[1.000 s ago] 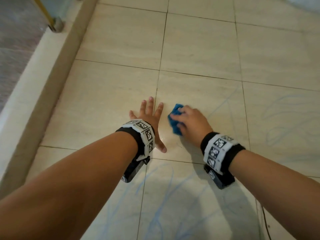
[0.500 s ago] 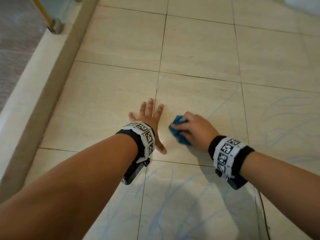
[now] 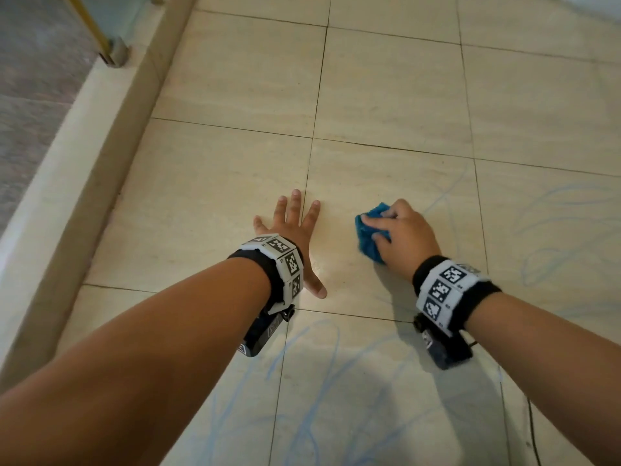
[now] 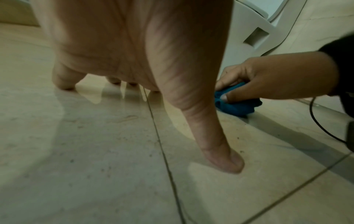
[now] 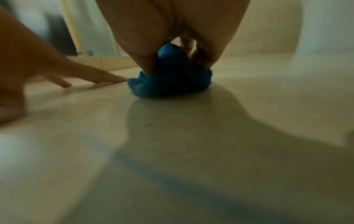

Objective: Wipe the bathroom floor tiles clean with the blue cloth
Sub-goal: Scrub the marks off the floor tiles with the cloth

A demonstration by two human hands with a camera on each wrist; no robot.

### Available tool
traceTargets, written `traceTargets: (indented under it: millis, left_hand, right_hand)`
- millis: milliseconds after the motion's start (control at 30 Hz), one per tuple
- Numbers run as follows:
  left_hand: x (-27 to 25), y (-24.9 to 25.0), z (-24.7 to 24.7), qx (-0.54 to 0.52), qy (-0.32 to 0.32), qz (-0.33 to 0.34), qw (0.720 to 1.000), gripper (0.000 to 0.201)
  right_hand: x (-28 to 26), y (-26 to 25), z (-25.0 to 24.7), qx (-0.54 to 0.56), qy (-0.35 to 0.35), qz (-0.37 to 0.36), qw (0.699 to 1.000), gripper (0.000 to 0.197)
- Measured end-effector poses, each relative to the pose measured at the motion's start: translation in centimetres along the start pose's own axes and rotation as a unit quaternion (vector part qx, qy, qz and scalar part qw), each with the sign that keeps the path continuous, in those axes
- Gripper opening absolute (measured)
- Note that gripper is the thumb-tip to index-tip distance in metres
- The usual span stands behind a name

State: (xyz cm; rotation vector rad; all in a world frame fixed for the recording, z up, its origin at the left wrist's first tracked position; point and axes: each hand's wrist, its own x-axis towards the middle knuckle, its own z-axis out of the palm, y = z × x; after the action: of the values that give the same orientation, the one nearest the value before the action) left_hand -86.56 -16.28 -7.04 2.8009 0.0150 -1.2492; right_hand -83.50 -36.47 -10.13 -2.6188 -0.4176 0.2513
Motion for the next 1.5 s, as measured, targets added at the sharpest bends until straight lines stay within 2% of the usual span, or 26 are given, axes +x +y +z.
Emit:
traceTargets:
  millis: [33, 100, 167, 200, 233, 300, 367, 433, 500, 567, 600, 667, 700, 733, 767, 833, 900, 933, 1033, 1100, 1167, 1267, 1300, 1333, 1433, 1500]
  left_hand:
    - [0.0, 0.0, 0.1, 0.003, 0.002, 0.0, 1.0, 0.156]
    - [0.1, -0.1, 0.2, 0.009, 0.005, 0.0, 1.0, 0.156]
    - [0.1, -0.1, 0.2, 0.012, 0.007, 0.0, 1.0, 0.156]
    - [0.1, 0.0, 0.1, 0.01, 0.005, 0.0, 1.0, 0.156]
    - [0.1, 0.0, 0.1, 0.007, 0.004, 0.001, 1.0, 0.156]
    - [0.0, 0.0, 0.0, 0.002, 0.004, 0.002, 1.0, 0.156]
    - [-0.1, -0.1, 0.0, 0.002, 0.005, 0.003, 1.0, 0.156]
    - [-0.1, 0.0, 0.1, 0.01, 0.007, 0.003, 1.0, 0.156]
    - [0.0, -0.1, 0.1, 0.011, 0.01, 0.003, 1.0, 0.156]
    - [0.0, -0.1, 0.0, 0.005, 0.008, 0.003, 1.0, 0.156]
    - [0.0, -0.1, 0.0, 0.004, 0.006, 0.003, 1.0, 0.156]
    - [-0.1, -0.1, 0.0, 0.008, 0.006, 0.005, 1.0, 0.155]
    - [-0.1, -0.2, -0.1, 0.012, 0.009, 0.007, 1.0, 0.154]
    - [-0.2, -0.4, -0.2, 0.014, 0.018, 0.01, 1.0, 0.151]
    - [-0.2, -0.6, -0.4, 0.016, 0.034, 0.013, 0.999, 0.147]
    - [0.1, -0.8, -1.3, 0.025, 0.08, 0.016, 0.996, 0.139]
    - [0.7, -0.7, -2.3, 0.033, 0.103, 0.016, 0.994, 0.143]
    - [1.1, -0.5, -2.6, 0.028, 0.097, 0.024, 0.995, 0.146]
    - [1.8, 0.5, -2.1, 0.009, 0.054, 0.059, 0.997, 0.151]
    - [2.1, 0.7, -1.4, 0.027, 0.042, 0.057, 0.997, 0.153]
    - [2.3, 0.9, -1.2, 0.039, 0.038, 0.05, 0.997, 0.154]
    - [2.5, 1.2, -1.6, 0.04, 0.037, 0.04, 0.998, 0.155]
    - [2.5, 1.2, -1.6, 0.036, 0.04, 0.041, 0.998, 0.156]
    - [2.4, 1.2, -1.5, 0.029, 0.041, 0.045, 0.998, 0.156]
    - [2.5, 1.0, -1.4, 0.018, 0.049, 0.051, 0.997, 0.157]
    - [2.7, 1.1, -1.5, 0.016, 0.047, 0.049, 0.998, 0.158]
  right_hand:
    - [-0.6, -0.6, 0.2, -0.004, 0.0, -0.015, 1.0, 0.029]
    - [-3.0, -1.9, 0.7, -0.016, -0.072, -0.132, 0.989, 0.032]
    - [-4.8, -2.4, 0.8, -0.058, -0.152, -0.254, 0.953, 0.035]
    - [-4.5, -2.1, 0.4, -0.069, -0.173, -0.258, 0.948, 0.031]
    - [-3.5, -1.7, -0.3, -0.078, -0.175, -0.221, 0.956, 0.029]
    - [-1.0, 0.0, -1.2, -0.081, -0.098, -0.123, 0.984, 0.033]
    - [-0.2, 0.9, -1.6, -0.095, -0.049, -0.052, 0.993, 0.036]
    - [-1.8, -0.5, -1.5, -0.092, -0.102, -0.078, 0.987, 0.038]
    - [-4.6, -2.2, -0.7, -0.083, -0.168, -0.182, 0.965, 0.035]
    - [-4.7, -2.2, -0.9, -0.078, -0.192, -0.23, 0.951, 0.03]
    - [-3.6, -1.8, -1.4, -0.068, -0.179, -0.198, 0.961, 0.025]
    - [-0.8, 0.2, -1.5, -0.041, -0.085, -0.093, 0.991, 0.017]
    - [0.3, 0.7, -1.5, -0.022, -0.043, -0.024, 0.999, 0.017]
    - [0.7, 0.9, -0.9, -0.037, -0.015, 0.0, 0.999, 0.02]
    - [0.7, 0.3, -0.4, -0.042, -0.01, -0.002, 0.999, 0.024]
    - [-0.9, -1.4, 0.6, -0.049, -0.06, -0.077, 0.994, 0.027]
    - [-1.7, -2.1, 1.0, -0.087, -0.099, -0.179, 0.975, 0.032]
    - [-0.8, -1.8, 0.6, -0.093, -0.087, -0.185, 0.974, 0.03]
    - [3.4, 0.6, -0.5, -0.058, -0.004, -0.066, 0.996, 0.029]
    - [5.1, 1.4, -0.7, -0.058, 0.016, 0.012, 0.998, 0.032]
    - [5.3, 0.0, -0.2, -0.07, -0.003, 0.011, 0.998, 0.04]
    - [5.5, -1.7, 0.6, -0.12, -0.05, -0.117, 0.985, 0.047]
    - [6.5, -1.5, -0.1, -0.136, -0.051, -0.134, 0.98, 0.046]
    - [7.8, -0.7, -0.8, -0.141, -0.034, -0.11, 0.983, 0.043]
    - [11.4, 1.6, -2.1, -0.127, 0.024, 0.058, 0.99, 0.04]
    - [11.4, 0.8, -1.2, -0.118, 0.017, 0.045, 0.992, 0.041]
